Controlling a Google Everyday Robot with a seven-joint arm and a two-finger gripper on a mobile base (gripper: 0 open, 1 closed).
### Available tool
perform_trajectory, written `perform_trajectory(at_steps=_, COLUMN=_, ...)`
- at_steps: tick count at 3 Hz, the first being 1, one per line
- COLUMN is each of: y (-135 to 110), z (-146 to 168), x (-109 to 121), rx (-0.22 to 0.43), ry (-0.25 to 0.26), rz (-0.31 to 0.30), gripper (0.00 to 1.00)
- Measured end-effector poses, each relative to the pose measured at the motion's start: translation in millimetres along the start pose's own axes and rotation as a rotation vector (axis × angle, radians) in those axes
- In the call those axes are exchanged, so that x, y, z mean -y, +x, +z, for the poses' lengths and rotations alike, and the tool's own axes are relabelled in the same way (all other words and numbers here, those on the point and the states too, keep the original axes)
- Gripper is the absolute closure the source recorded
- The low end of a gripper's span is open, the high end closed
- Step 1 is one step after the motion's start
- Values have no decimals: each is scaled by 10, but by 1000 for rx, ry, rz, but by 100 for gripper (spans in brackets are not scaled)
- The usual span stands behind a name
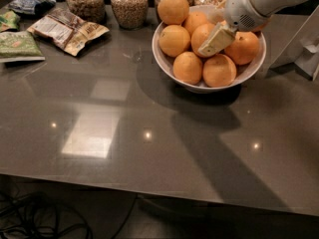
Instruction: Pick orange from white bowl
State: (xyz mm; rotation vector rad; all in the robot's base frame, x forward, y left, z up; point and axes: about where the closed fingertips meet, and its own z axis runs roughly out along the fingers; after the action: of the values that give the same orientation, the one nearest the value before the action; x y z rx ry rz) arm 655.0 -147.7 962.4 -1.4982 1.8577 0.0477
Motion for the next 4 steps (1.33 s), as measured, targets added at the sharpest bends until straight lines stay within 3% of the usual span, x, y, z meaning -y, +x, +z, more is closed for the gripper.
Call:
perform_trajectory(at_steps=2, y=44, z=220, x=-3, rx=-29, ry=-35, rz=-11, gripper=38)
perform_trajectory(at_steps=4, y=62, z=219, x=-78, rx=-26, ry=-49, rz=-25, gripper=80)
